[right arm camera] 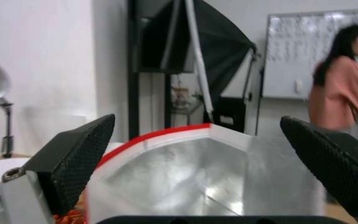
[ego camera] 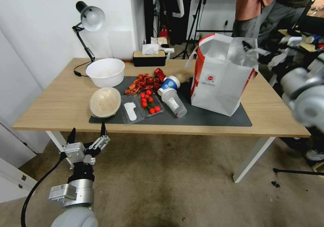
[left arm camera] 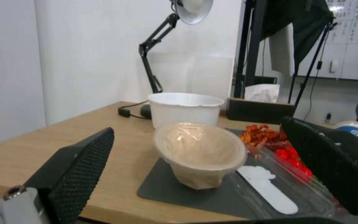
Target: Pick up the food delivery bag from the floor and place it on the table.
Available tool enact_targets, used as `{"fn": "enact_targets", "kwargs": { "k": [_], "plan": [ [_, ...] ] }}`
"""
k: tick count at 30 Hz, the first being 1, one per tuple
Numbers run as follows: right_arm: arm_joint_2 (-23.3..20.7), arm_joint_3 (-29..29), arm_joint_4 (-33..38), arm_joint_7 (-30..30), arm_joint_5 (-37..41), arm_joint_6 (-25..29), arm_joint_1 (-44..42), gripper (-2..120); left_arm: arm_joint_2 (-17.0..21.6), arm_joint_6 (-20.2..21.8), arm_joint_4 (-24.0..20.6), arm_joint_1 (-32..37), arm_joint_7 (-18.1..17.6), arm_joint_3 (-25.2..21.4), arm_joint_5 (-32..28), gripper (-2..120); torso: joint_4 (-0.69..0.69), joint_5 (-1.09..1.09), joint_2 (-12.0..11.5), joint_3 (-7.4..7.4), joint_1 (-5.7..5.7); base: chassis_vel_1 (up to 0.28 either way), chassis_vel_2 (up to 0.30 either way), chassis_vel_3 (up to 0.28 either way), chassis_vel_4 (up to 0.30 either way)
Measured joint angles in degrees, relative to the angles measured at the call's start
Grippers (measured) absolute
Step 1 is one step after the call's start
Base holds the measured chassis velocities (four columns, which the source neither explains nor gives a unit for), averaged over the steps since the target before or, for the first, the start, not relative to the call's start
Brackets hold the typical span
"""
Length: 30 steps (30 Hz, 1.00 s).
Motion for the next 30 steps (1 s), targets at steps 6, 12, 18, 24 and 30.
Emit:
{"fn": "enact_targets", "kwargs": {
  "k": [6,12,18,24,30],
  "plan": [
    [1.3,0.3,2.0,-0.1,-7.2,5.7,-6.2,100,-0.7,-0.9,0.0,1.0,2.3,-1.3,0.3,100,-0.03,0.0,0.0,0.0,0.0,0.0,0.0,0.0,0.0],
    [4.6,2.2,3.7,0.4,-16.9,12.1,-16.3,100,-1.2,-2.2,0.1,1.6,6.2,-3.0,-0.4,100,-0.02,-0.01,0.0,0.0,0.0,0.0,0.0,0.0,0.0],
    [12.1,7.7,3.9,3.5,-27.7,17.4,-33.6,100,-0.7,-2.6,1.1,1.6,9.4,-4.2,-1.7,100,-0.03,0.0,0.0,0.0,0.0,0.0,0.0,0.0,0.0],
    [17.2,8.6,4.2,6.0,-31.3,20.1,-41.6,100,-0.1,-3.2,2.6,1.6,10.7,-4.3,-2.3,100,-0.04,0.0,0.0,0.0,0.01,0.0,0.0,0.0,0.0],
    [21.8,8.1,4.7,5.9,-30.4,21.3,-47.9,100,0.4,-4.3,5.1,1.1,12.0,-3.8,-2.5,100,-0.04,-0.01,0.0,0.0,0.01,0.0,0.0,0.0,0.0]
  ]
}}
